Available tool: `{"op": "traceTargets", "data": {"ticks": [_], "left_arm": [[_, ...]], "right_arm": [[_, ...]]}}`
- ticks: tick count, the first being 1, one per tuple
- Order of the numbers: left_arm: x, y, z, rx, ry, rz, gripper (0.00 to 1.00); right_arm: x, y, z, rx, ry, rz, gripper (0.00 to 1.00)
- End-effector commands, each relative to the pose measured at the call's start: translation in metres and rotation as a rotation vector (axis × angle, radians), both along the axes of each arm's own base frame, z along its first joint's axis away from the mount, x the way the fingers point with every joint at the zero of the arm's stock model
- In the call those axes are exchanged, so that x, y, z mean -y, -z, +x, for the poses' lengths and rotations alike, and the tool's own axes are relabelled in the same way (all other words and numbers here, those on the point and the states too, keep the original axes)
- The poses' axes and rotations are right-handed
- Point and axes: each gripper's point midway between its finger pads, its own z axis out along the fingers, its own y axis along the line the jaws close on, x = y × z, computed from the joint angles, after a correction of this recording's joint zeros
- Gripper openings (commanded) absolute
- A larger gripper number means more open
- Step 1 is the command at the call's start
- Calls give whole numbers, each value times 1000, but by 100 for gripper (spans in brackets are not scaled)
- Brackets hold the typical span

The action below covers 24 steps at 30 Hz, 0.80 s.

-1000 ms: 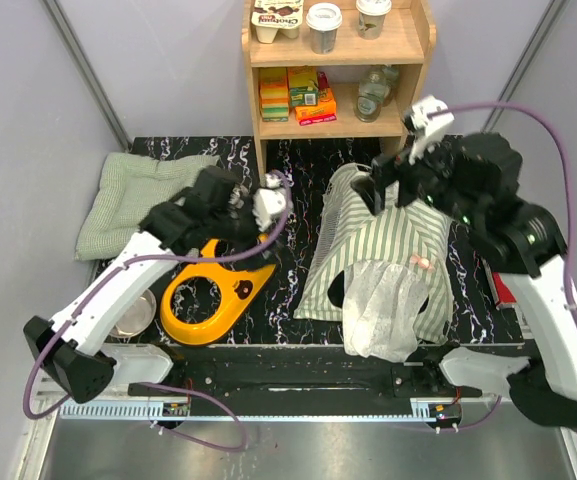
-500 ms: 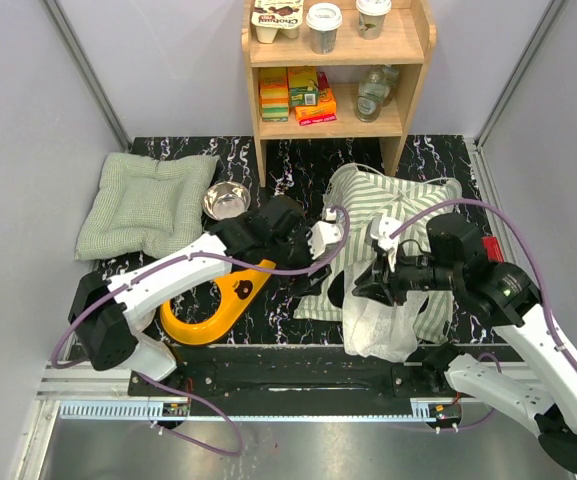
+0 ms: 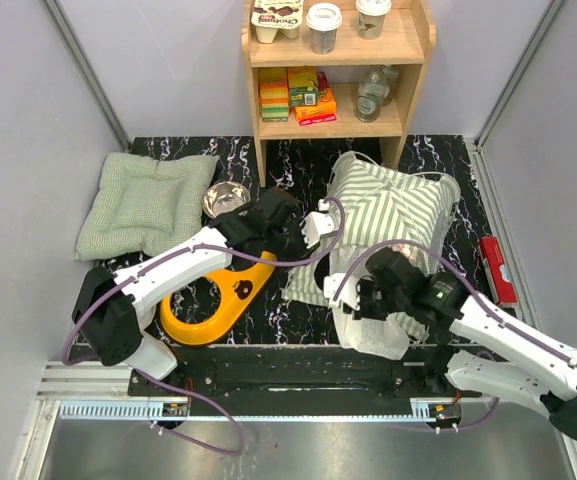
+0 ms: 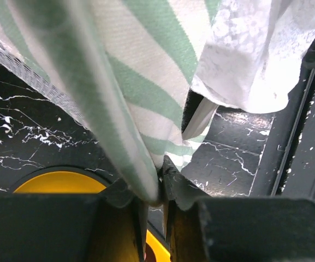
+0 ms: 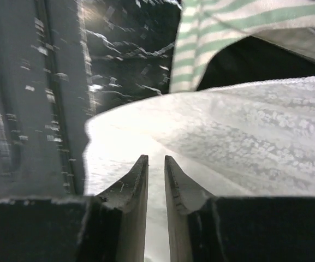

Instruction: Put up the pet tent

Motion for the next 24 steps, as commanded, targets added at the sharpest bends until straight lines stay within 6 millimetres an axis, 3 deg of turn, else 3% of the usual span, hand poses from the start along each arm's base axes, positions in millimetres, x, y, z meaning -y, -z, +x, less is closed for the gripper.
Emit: {"op": "traceTargets", "data": {"ticks": [1, 5, 9, 16, 20, 24], "left_arm": [[-1, -24, 3, 98, 88, -42, 16], [-11, -23, 15, 109, 107, -48, 16], [-14, -22, 18, 126, 133, -50, 13], [-15, -22, 17, 122, 162, -69, 8], [-18, -25, 22, 115, 140, -83, 8], [-20, -29, 28, 118, 111, -100, 9]], "right_arm": [[-7, -8, 66, 422, 59, -118, 23], [5, -5, 119, 637, 197, -334, 14], [18, -22, 167, 933, 380, -523, 8], [27, -33, 199, 1105, 584, -613, 4], [48, -7, 213, 1065, 609, -728, 3], [37, -2, 212, 1053, 570, -705, 5]]}}
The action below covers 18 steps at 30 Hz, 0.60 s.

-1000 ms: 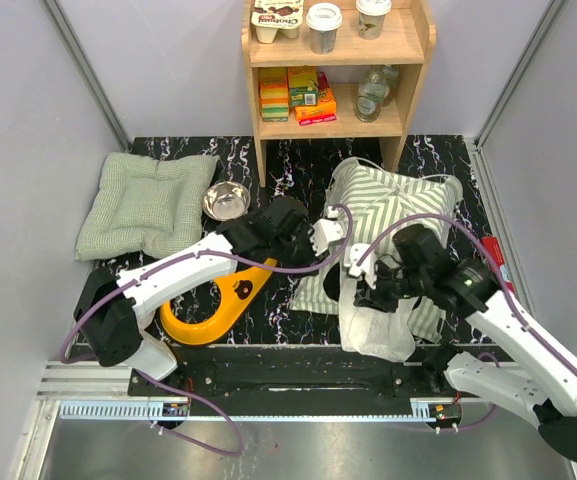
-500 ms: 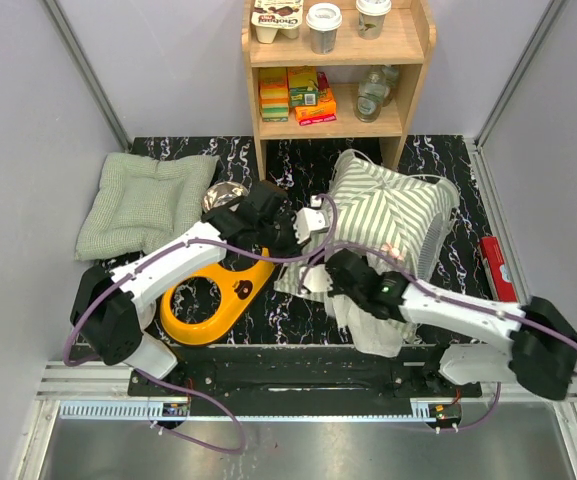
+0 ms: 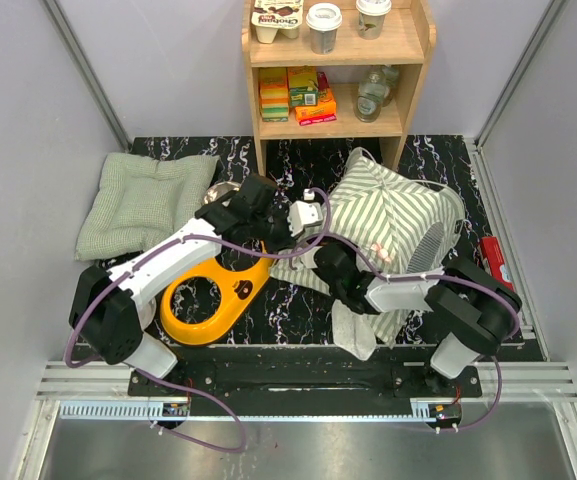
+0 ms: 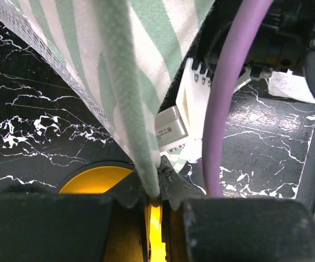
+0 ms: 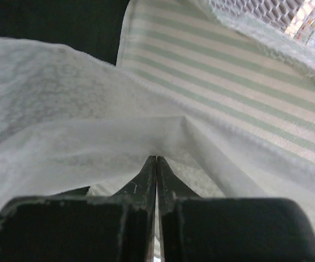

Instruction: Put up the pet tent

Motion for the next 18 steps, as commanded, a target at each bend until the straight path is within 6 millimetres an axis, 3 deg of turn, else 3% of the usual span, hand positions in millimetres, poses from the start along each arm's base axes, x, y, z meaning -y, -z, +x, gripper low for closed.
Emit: {"op": "traceTargets", "data": {"ticks": [1, 4, 5, 7, 10, 14, 17, 18], "left_arm": [[8, -24, -11, -3, 40, -85, 8], [5, -26, 2, 10, -18, -94, 5], [3, -27, 8, 22, -37, -92, 4], [1, -27, 14, 41, -50, -86, 4], [1, -24, 13, 42, -41, -83, 4], [1, -26, 15, 52, -37, -84, 4], [2, -27, 14, 56, -25, -85, 4], [3, -27, 13, 55, -16, -90, 5]], "right_arm": [[-4, -32, 5, 99, 47, 130, 7], [-35, -42, -13, -64, -82, 307, 25], [-47, -38, -27, -193, -142, 375, 33], [-71, -49, -55, -366, -272, 533, 47], [-94, -56, -115, -632, -524, 610, 64], [-95, -65, -169, -870, -668, 607, 68], [-82, -59, -183, -978, -620, 508, 70], [-77, -49, -185, -1011, -581, 440, 71]]}}
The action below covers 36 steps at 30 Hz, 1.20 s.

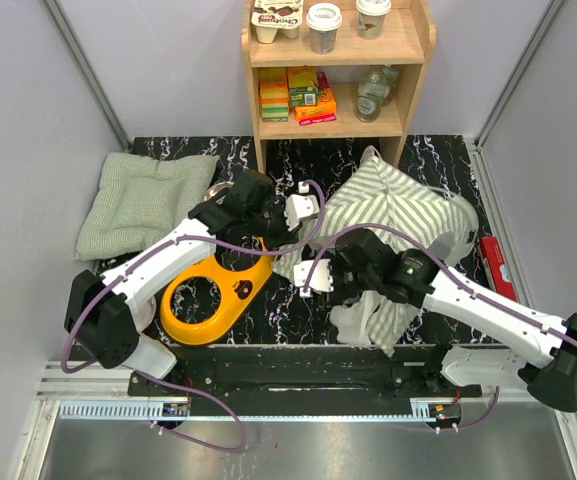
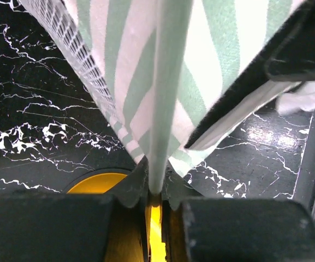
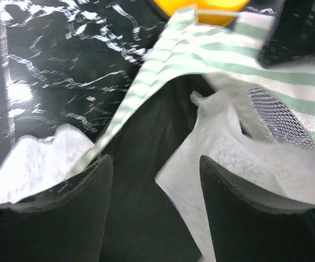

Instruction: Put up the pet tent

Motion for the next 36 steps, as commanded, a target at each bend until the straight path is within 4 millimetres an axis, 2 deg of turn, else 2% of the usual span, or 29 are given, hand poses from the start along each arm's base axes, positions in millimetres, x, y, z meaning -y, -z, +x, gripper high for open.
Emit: {"op": "traceTargets", "data": {"ticks": [1, 4, 10, 13, 15, 16, 18, 20, 23, 24, 27, 30, 33, 34, 36], "left_arm": [[2, -8, 9, 49, 12, -17, 5], [4, -8, 9, 38, 15, -23, 5], [6, -7, 8, 22, 17, -27, 6], [6, -8, 8, 14, 7, -29, 13], [5, -14, 9, 14, -5, -33, 31], [5, -18, 10, 14, -9, -37, 43], [2, -29, 11, 20, -20, -49, 59], [-5, -42, 12, 26, -37, -74, 75], [-18, -56, 11, 5, -43, -88, 96], [-23, -61, 11, 0, -50, -96, 99], [-52, -86, 20, 7, -109, -152, 99], [-90, -104, 35, 44, -213, -187, 99], [-144, -104, 63, 55, -413, -183, 99], [-162, -100, 71, 56, -484, -175, 99], [-208, -82, 94, 77, -678, -106, 99]], "right_arm": [[9, 18, -50, -227, -131, -174, 72], [14, 31, -49, -243, -138, -272, 73], [-28, 3, -43, -177, -212, -65, 75], [-47, -13, -51, -199, -254, 50, 75], [-61, -28, -60, -216, -294, 148, 75], [-66, -34, -65, -228, -317, 190, 76], [-74, -42, -70, -247, -335, 251, 76], [-78, -43, -74, -270, -337, 278, 77], [-78, -35, -76, -307, -317, 276, 77], [-78, -33, -76, -320, -308, 279, 77], [-83, -36, -79, -342, -304, 324, 78], [-87, -44, -83, -363, -306, 366, 80], [-90, -54, -80, -359, -284, 395, 82], [-91, -55, -78, -358, -274, 399, 86], [-92, -59, -77, -356, -260, 414, 87]]}}
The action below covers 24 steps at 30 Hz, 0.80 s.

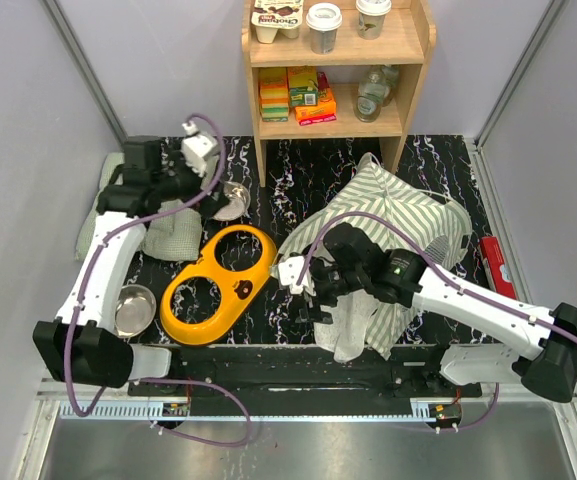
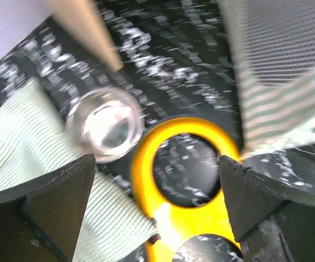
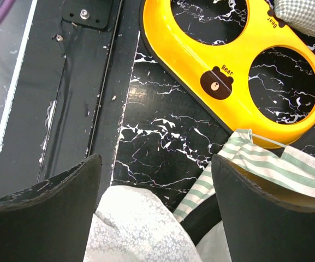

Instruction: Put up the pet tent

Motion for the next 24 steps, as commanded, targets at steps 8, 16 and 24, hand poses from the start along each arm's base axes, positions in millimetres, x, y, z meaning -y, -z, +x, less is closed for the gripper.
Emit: {"op": "traceTargets", "data": {"ticks": [8, 16, 24], "left_arm": [[-140, 119, 67, -129, -520, 335, 97], [-175, 186, 76, -295, -586, 442, 93], [-183, 225, 73, -408, -557, 483, 44]], "right_arm": [[-12, -30, 4, 12, 47, 134, 99], [-2, -31, 2, 26, 75, 154, 99], [-4, -34, 5, 45, 88, 186, 99]]}}
